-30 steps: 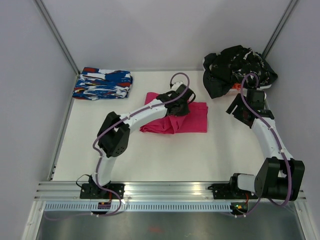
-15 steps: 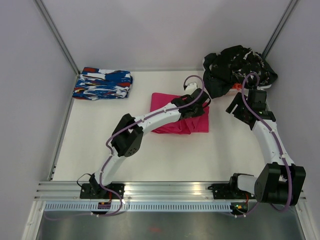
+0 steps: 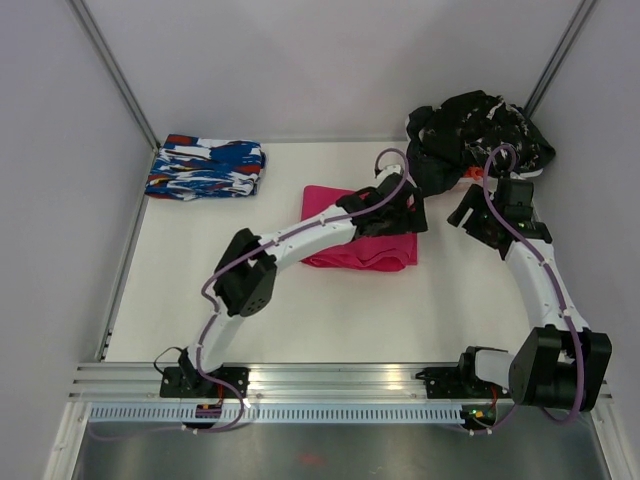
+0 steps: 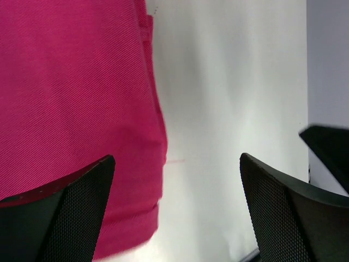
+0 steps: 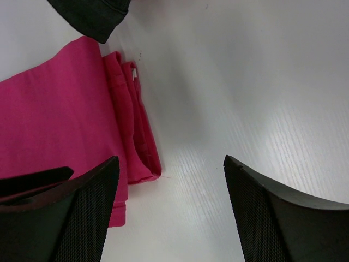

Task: Fold and stack the trousers
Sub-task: Fold the trousers, then neatly place the folded trousers to the corner

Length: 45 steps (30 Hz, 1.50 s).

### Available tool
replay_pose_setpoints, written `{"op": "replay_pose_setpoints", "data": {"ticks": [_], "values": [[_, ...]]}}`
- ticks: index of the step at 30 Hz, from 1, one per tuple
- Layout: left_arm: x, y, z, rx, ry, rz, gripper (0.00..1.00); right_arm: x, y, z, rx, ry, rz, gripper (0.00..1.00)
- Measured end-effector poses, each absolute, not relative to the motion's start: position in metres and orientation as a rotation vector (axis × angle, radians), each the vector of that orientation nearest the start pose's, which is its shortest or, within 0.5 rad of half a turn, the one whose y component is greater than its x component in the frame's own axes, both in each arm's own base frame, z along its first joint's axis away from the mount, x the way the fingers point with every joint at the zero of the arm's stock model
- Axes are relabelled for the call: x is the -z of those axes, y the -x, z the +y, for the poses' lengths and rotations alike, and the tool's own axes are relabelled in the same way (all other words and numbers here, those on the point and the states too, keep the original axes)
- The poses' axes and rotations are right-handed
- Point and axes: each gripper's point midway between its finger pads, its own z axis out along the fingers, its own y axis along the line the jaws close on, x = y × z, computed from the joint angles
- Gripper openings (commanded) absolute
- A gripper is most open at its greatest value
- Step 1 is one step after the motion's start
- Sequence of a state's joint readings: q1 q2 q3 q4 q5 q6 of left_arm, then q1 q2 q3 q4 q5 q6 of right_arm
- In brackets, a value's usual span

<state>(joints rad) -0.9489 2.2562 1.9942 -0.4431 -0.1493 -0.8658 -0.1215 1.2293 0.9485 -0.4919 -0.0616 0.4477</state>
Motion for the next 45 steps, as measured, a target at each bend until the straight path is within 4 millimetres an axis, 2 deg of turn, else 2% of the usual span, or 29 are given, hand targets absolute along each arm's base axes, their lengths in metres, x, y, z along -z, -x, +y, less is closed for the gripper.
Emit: {"op": "replay_pose_setpoints", "data": {"ticks": [2, 4, 6, 9, 10, 12, 14, 17, 18, 20, 21, 22, 23, 27, 32, 36, 41, 43, 45], "values": [[-0.145, -0.347, -0.477, 0.747, -0.032, 2.399, 1.0, -0.155, -0.338, -0.008, -0.265, -0.616, 2.265, 0.85], [-0.171, -0.351, -0.436, 0.739, -0.001, 2.376, 1.0, -0.159, -0.34, -0.001, -0.31, -0.595, 2.26, 0.85], [-0.196, -0.363, -0.382, 0.714, 0.078, 2.335, 1.0, -0.161, -0.344, 0.006, -0.367, -0.568, 2.256, 0.85], [-0.227, -0.391, -0.273, 0.633, 0.275, 2.218, 0.99, -0.157, -0.35, 0.019, -0.449, -0.532, 2.267, 0.82], [-0.229, -0.397, -0.237, 0.595, 0.338, 2.186, 0.99, -0.155, -0.352, 0.025, -0.477, -0.515, 2.275, 0.8], [-0.22, -0.399, -0.19, 0.532, 0.414, 2.168, 0.98, -0.15, -0.357, 0.037, -0.518, -0.473, 2.29, 0.78], [-0.196, -0.394, -0.172, 0.516, 0.427, 2.206, 0.96, -0.141, -0.36, 0.058, -0.554, -0.404, 2.319, 0.75], [-0.148, -0.378, -0.176, 0.562, 0.382, 2.337, 0.83, -0.12, -0.36, 0.094, -0.602, -0.288, 2.402, 0.61], [-0.135, -0.372, -0.182, 0.593, 0.362, 2.378, 0.7, -0.113, -0.358, 0.103, -0.613, -0.262, 2.43, 0.46], [-0.12, -0.364, -0.194, 0.667, 0.323, 2.428, 0.52, -0.1, -0.354, 0.111, -0.618, -0.233, 2.477, 0.35], [-0.114, -0.359, -0.2, 0.709, 0.301, 2.446, 0.39, -0.097, -0.353, 0.111, -0.614, -0.23, 2.487, 0.31], [-0.11, -0.353, -0.206, 0.751, 0.283, 2.458, 0.33, -0.096, -0.352, 0.11, -0.61, -0.231, 2.492, 0.23], [-0.107, -0.348, -0.211, 0.784, 0.262, 2.464, 0.3, -0.096, -0.353, 0.109, -0.606, -0.227, 2.49, 0.2], [-0.104, -0.331, -0.235, 0.874, 0.177, 2.477, 0.03, -0.102, -0.353, 0.109, -0.621, -0.208, 2.473, 0.02], [-0.111, -0.323, -0.261, 0.926, 0.085, 2.443, 0.02, -0.113, -0.35, 0.115, -0.662, -0.188, 2.451, 0.04], [-0.103, -0.317, -0.277, 0.952, 0.036, 2.459, 0.02, -0.131, -0.354, 0.127, -0.731, -0.167, 2.406, 0.04], [-0.059, -0.297, -0.299, 0.938, -0.015, 2.566, 0.02, -0.132, -0.349, 0.151, -0.812, -0.101, 2.405, 0.03], [-0.041, -0.289, -0.301, 0.933, -0.01, 2.604, 0.02, -0.121, -0.342, 0.158, -0.831, -0.086, 2.421, 0.02], [-0.026, -0.283, -0.299, 0.924, 0.009, 2.64, 0.02, -0.101, -0.331, 0.157, -0.831, -0.099, 2.472, 0.0]]}}
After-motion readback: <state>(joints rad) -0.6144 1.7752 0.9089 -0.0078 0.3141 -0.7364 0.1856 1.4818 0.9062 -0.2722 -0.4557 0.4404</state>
